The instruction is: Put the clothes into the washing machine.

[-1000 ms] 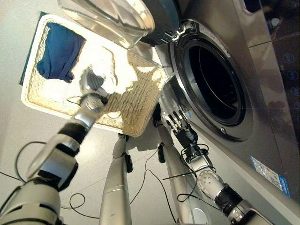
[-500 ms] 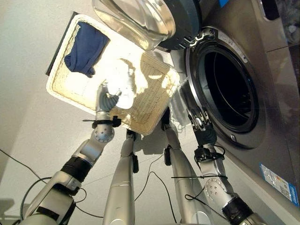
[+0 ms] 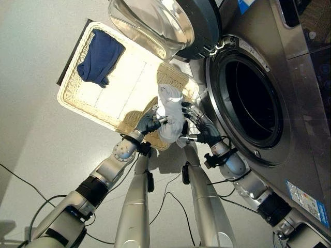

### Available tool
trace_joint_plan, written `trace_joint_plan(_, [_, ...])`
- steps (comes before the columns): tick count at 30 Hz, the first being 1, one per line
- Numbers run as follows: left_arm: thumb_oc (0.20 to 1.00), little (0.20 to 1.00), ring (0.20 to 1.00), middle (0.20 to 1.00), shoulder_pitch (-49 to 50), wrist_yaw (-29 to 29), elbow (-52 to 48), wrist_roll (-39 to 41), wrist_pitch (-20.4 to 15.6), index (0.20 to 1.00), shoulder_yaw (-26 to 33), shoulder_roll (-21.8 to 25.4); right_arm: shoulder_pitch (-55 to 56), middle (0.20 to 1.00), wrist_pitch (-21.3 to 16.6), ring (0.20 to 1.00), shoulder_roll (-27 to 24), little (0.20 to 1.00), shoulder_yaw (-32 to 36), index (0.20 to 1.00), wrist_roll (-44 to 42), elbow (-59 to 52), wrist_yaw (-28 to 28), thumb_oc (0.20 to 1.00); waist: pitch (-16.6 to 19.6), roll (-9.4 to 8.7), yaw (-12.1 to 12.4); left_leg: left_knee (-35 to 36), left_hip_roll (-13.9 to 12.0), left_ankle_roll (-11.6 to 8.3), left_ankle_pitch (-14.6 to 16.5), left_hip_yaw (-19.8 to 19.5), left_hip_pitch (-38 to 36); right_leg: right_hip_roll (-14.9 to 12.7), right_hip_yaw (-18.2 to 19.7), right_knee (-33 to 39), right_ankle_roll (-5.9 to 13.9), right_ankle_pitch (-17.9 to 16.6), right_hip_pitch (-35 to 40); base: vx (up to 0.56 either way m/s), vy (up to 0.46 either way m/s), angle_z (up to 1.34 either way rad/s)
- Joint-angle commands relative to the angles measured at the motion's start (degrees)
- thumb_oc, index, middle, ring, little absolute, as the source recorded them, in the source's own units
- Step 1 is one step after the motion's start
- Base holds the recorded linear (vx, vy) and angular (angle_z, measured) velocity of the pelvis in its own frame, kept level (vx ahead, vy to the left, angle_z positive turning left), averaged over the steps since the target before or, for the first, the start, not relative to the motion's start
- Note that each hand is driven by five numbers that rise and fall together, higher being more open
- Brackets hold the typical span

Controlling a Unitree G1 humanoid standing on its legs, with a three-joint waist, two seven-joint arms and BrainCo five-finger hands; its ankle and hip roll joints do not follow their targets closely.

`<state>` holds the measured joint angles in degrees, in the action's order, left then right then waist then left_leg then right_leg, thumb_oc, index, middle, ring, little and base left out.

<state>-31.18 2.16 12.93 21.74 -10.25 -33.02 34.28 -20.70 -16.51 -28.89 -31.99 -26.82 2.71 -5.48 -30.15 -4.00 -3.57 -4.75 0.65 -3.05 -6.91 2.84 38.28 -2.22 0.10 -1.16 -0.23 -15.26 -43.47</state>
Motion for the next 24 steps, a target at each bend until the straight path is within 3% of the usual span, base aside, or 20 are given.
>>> trace_joint_plan(1, [0.2, 0.2, 0.2, 0.2, -1.2, 11.8, -7.8, 3.8, -1.8, 0.2, -5.7, -2.9, -1.2, 1.0, -0.9, 1.0, 1.4, 1.0, -2.8, 1.0, -4.5, -4.7, 0.7, 1.0, 0.4, 2.92, -1.0, 4.8, 2.2, 3.3, -5.6, 0.1, -0.3, 1.5, 0.3, -0.6, 3.46, 0.6, 4.0, 0.0, 0.06, -0.01])
trace_joint_plan(4, [0.2, 0.2, 0.2, 0.2, -1.4, 14.9, -10.2, 4.9, 0.2, 0.2, -7.8, -2.8, -1.3, 1.0, -0.2, 1.0, 1.8, 1.0, -3.5, 1.0, -6.4, -4.7, 0.5, 1.0, 0.4, 3.14, -1.3, 5.3, 2.2, 3.28, -5.9, 0.6, -0.1, 1.4, 0.6, -0.1, 3.5, 0.1, 3.7, 0.01, 0.055, -0.01])
trace_joint_plan(11, [0.2, 0.2, 0.2, 0.2, -1.3, 16.0, -12.5, 4.3, 2.1, 0.2, -9.5, -2.6, -1.4, 1.0, 1.3, 1.0, 2.4, 1.0, -4.3, 1.0, -9.5, -5.6, 1.1, 1.0, 0.4, 3.08, -1.3, 6.4, 2.2, 3.15, -6.3, 0.8, 0.1, 1.4, 0.6, 1.0, 3.52, -0.4, 3.4, 0.0, 0.009, -0.01])
trace_joint_plan(16, [0.2, 0.2, 0.2, 0.2, -0.4, 17.5, -13.8, 7.4, 0.3, 0.2, -9.6, -3.0, -0.9, 1.0, 2.2, 1.0, 2.6, 1.0, -4.8, 1.0, -7.8, -4.5, -5.2, 1.0, 0.4, 2.88, -1.4, 6.4, 2.0, 2.94, -6.4, 1.2, 0.6, 1.4, 0.3, 1.2, 3.48, -0.5, 3.1, 0.0, 0.0, 0.0])
trace_joint_plan(19, [0.2, 0.2, 0.2, 0.2, 0.7, 12.5, -14.2, 8.3, -2.6, 0.2, -8.7, -4.6, 0.2, 1.0, 0.2, 1.0, 3.6, 1.0, -4.1, 1.0, -5.9, -2.6, -8.9, 1.0, 0.4, 3.0, -1.4, 6.7, 2.1, 3.07, -6.4, 1.4, 0.3, 1.4, 0.4, 1.3, 3.37, -0.4, 3.3, 0.0, 0.024, -0.02])
trace_joint_plan(22, [0.2, 0.2, 0.2, 0.2, 2.7, 4.0, -14.3, 6.9, -5.0, 0.2, -6.8, -6.4, 1.9, 1.0, -3.9, 1.0, 4.4, 1.0, -2.6, 1.0, -3.5, -2.5, -10.6, 1.0, 0.4, 3.08, -1.4, 6.4, 2.2, 3.2, -6.1, 1.4, 0.3, 1.4, 0.3, 1.1, 3.35, -0.2, 3.3, -0.01, 0.006, -0.03])
trace_joint_plan(24, [0.2, 0.2, 0.2, 0.2, 4.1, -5.2, -14.1, 3.6, -6.3, 0.2, -5.0, -7.2, 3.3, 1.0, -8.2, 1.0, 5.2, 1.0, -0.9, 1.0, -1.4, -3.3, -13.6, 1.0, 0.4, 3.06, -1.3, 6.4, 2.3, 3.33, -6.1, 1.2, 0.1, 1.4, 0.3, 1.1, 3.34, 0.0, 3.5, 0.0, 0.0, 0.0])
